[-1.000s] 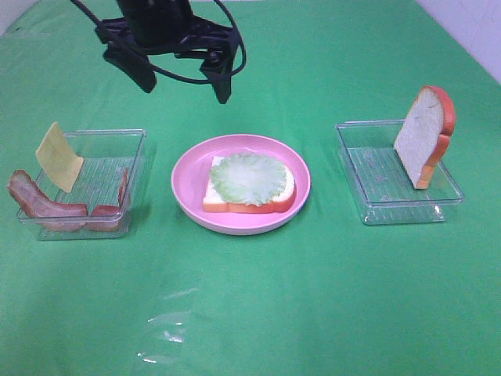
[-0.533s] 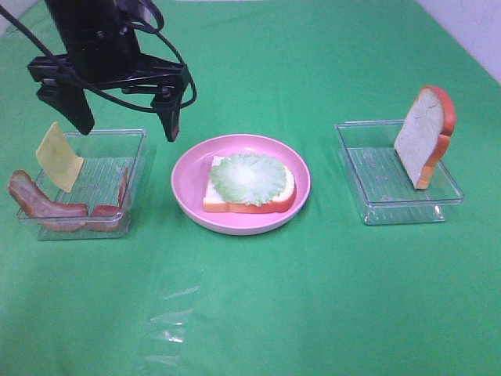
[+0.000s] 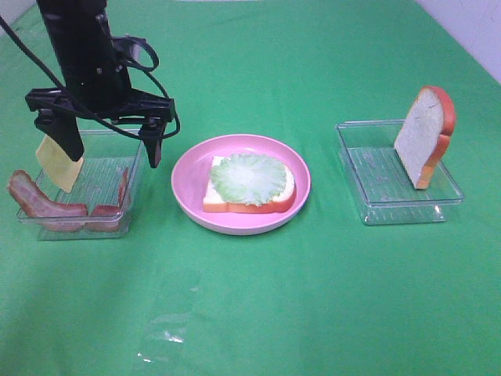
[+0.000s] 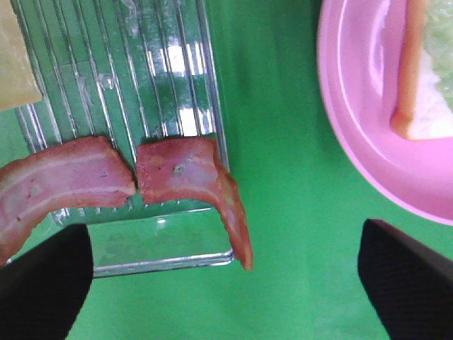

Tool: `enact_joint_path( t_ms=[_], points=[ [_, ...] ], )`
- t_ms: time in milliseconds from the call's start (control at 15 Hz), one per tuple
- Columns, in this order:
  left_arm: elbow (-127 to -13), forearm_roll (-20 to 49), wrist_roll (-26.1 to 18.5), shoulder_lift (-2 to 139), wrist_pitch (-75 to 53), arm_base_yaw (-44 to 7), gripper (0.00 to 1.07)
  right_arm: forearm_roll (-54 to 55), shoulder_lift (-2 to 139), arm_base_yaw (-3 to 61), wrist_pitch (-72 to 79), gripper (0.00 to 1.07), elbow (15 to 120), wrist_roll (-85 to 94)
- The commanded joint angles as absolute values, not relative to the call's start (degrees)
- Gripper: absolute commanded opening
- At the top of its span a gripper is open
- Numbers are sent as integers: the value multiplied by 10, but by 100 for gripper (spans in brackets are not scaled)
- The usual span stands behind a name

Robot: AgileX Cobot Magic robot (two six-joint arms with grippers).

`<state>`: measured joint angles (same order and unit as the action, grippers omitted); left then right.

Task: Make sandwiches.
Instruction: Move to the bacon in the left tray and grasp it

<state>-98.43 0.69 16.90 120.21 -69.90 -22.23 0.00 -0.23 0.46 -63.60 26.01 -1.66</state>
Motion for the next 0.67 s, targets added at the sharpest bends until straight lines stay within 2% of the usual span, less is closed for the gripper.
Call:
enact_joint_path(
  t_ms=[67, 333, 667],
  points=[
    [-979, 6, 167, 1221, -758, -223, 92, 0, -18, 3, -630, 92, 259, -10],
    [-967, 27, 160, 1230, -758, -223, 89, 0, -18, 3, -630, 92, 259, -10],
    [-936, 0, 170, 1230, -742, -225, 88, 0, -18, 3, -630, 92, 259, -10]
  ],
)
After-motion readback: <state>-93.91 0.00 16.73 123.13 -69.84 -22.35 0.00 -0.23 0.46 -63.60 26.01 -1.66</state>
